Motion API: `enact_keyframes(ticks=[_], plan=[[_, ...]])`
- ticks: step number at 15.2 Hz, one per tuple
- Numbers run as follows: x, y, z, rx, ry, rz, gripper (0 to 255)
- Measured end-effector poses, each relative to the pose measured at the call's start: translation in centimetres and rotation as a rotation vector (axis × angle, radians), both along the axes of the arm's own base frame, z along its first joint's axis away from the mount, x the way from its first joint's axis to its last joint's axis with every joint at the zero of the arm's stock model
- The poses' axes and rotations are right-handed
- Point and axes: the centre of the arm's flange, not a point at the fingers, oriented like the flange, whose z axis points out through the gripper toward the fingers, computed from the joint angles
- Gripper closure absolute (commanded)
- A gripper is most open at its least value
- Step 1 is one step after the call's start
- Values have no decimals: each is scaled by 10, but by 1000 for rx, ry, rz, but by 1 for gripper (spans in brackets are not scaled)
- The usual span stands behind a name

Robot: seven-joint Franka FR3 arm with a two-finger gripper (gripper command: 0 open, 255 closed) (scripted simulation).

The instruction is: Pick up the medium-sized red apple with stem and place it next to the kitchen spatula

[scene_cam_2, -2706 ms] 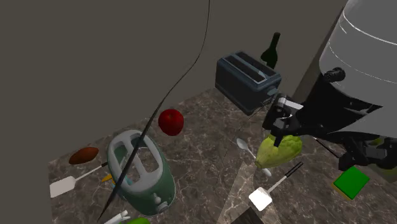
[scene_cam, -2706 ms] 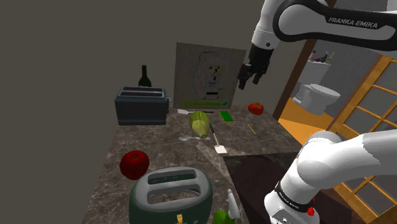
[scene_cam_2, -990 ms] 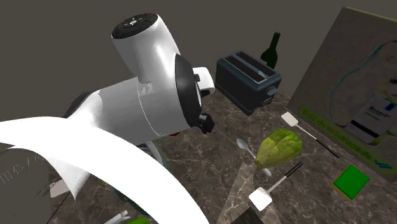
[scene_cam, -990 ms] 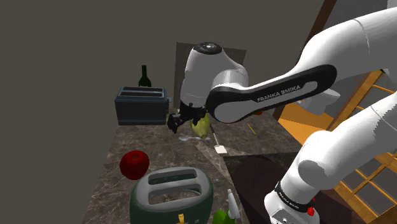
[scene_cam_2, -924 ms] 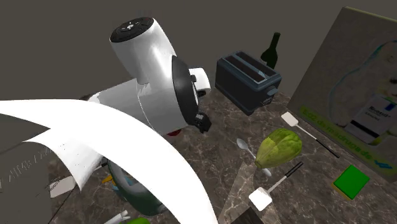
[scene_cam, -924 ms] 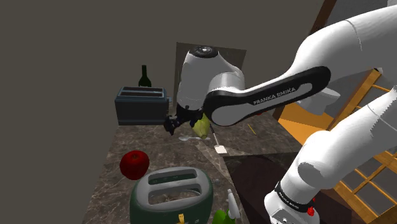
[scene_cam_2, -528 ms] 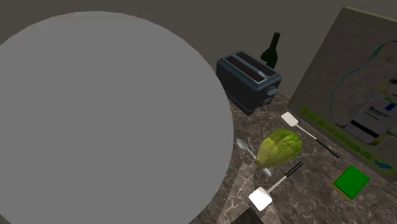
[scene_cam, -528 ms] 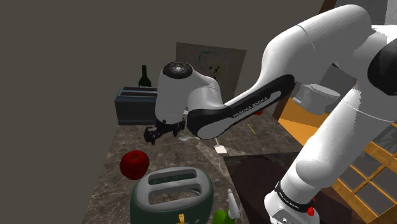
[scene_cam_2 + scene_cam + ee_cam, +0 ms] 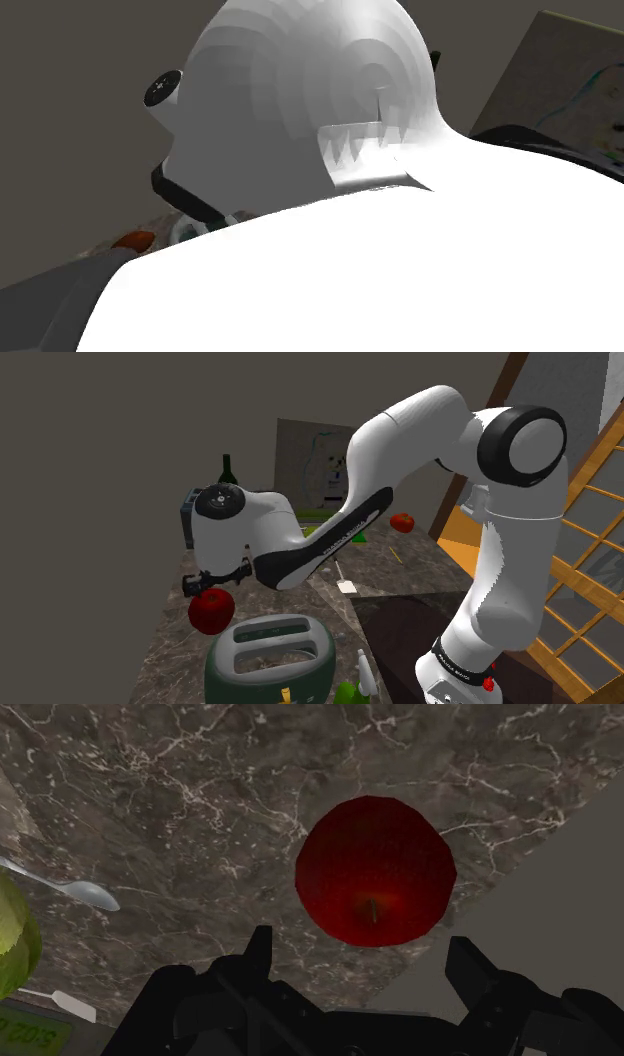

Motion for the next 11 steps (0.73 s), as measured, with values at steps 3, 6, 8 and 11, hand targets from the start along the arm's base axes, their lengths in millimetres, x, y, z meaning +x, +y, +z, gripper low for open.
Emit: enact_keyframes(ticks=[3, 6, 8, 11], plan=[[9, 14, -11, -1, -12, -3, 0], [14, 13, -28, -1, -13, -3, 0], [18, 11, -37, -2, -14, -3, 0], [22, 10, -44, -2, -14, -3, 0]])
